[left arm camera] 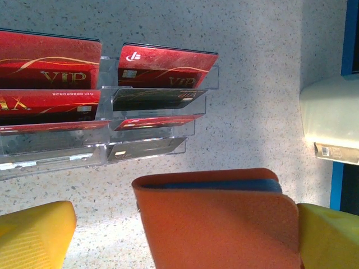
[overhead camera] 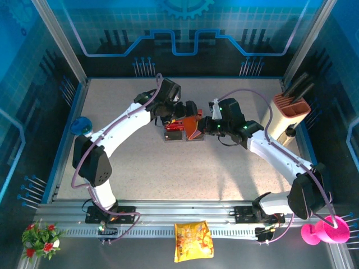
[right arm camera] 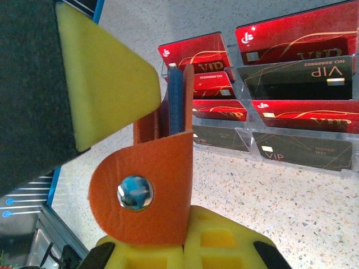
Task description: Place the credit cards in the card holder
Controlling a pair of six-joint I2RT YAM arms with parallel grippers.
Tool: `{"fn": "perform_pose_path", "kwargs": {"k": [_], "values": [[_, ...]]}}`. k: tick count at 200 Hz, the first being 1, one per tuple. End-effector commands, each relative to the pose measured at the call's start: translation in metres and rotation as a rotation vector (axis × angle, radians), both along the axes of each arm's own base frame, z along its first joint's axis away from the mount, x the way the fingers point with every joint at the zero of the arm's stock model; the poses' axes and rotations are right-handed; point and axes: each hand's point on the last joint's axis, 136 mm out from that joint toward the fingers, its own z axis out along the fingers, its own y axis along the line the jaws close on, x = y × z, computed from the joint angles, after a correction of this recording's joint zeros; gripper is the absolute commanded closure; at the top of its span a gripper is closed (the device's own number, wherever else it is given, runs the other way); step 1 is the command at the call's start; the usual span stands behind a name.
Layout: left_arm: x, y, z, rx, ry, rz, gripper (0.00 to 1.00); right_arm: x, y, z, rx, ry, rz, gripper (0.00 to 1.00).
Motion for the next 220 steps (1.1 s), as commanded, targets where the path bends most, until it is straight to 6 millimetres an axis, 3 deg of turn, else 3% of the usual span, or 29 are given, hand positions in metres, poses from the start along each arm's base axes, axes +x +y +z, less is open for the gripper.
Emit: {"fn": "perform_pose_path", "kwargs": {"k": [1, 49, 99, 134, 157, 199, 220], "values": [[-0.014, 0.011, -0.013, 0.064, 0.023, -0.023, 0.01, 0.007, -0.006, 0.005, 0.019, -0.01, -0.048, 1.0], [-0.024, 0.038, -0.016, 0.082, 0.025, 0.016, 0.01, 0.006, -0.018, -0.005, 0.009, 0.018, -0.095, 1.0], [-0.039, 0.072, -0.039, 0.114, 0.071, 0.059, 0.01, 0.004, -0.021, -0.004, 0.039, 0.022, -0.106, 1.0], [-0.04, 0.078, -0.049, 0.12, 0.087, 0.057, 0.01, 0.002, -0.019, -0.006, 0.044, 0.028, -0.099, 1.0], [-0.036, 0.074, -0.03, 0.091, 0.05, 0.051, 0.01, -0.001, -0.019, -0.008, 0.028, 0.03, -0.097, 1.0], [-0.029, 0.059, 0.035, -0.041, -0.056, 0.056, 0.01, -0.005, -0.015, -0.01, -0.011, 0.027, -0.097, 1.0], [-0.028, 0.049, 0.056, -0.103, -0.083, 0.054, 0.01, -0.007, -0.012, -0.014, -0.026, 0.033, -0.101, 1.0]]}}
